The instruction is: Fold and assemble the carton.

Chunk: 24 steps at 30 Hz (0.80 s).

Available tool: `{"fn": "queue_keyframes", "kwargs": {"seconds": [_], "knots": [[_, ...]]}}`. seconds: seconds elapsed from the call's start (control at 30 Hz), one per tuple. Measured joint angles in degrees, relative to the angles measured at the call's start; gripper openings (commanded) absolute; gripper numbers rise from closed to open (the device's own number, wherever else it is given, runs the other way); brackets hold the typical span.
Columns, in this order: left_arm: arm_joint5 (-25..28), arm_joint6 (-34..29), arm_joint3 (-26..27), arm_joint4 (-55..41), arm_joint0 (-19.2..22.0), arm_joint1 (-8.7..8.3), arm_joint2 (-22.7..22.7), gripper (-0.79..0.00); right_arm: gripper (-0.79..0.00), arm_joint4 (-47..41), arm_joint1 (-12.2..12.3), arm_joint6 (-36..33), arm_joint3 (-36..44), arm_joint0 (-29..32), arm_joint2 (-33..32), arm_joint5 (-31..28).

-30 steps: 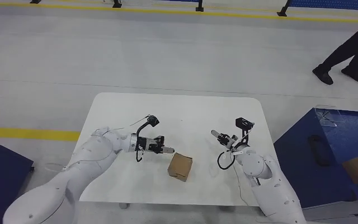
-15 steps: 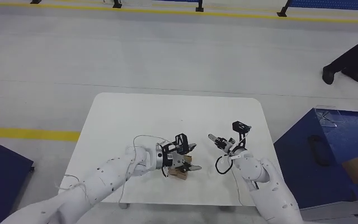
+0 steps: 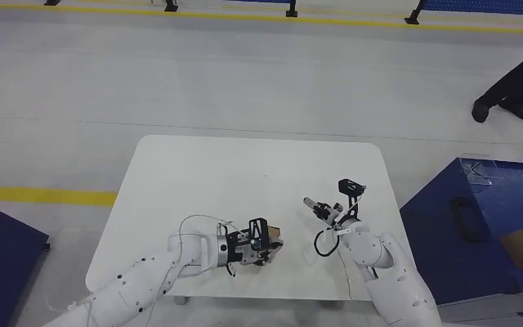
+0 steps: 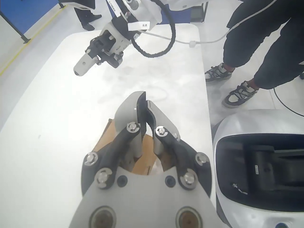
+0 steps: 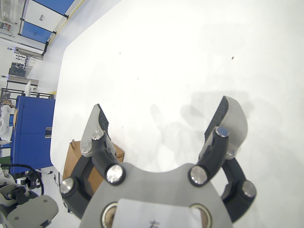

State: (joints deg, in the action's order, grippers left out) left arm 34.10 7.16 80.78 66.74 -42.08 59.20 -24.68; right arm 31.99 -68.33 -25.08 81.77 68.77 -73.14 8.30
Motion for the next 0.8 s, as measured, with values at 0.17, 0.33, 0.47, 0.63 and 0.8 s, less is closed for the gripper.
{"fn": "queue_keyframes", "kwargs": {"seconds": [0.17,0.33,0.47,0.63,0.8], "knots": [[1.2,-4.2,0.6,-1.9,-1.7,-0.41,-2.0,-0.785,0.0,0.0,0.0,0.0,0.0,0.0,0.0,0.0],[0.6,-7.5,-0.1,-2.6,-2.1,0.33,-2.6,-0.785,0.0,0.0,0.0,0.0,0.0,0.0,0.0,0.0],[-0.6,-10.7,-0.8,-4.0,-2.1,1.16,-2.9,-0.785,0.0,0.0,0.0,0.0,0.0,0.0,0.0,0.0],[-1.3,-15.3,-1.3,-5.3,-1.4,2.35,-3.2,-0.785,0.0,0.0,0.0,0.0,0.0,0.0,0.0,0.0],[-1.5,-11.6,-0.3,-3.3,-2.5,2.46,-4.5,-0.785,0.0,0.0,0.0,0.0,0.0,0.0,0.0,0.0]]}}
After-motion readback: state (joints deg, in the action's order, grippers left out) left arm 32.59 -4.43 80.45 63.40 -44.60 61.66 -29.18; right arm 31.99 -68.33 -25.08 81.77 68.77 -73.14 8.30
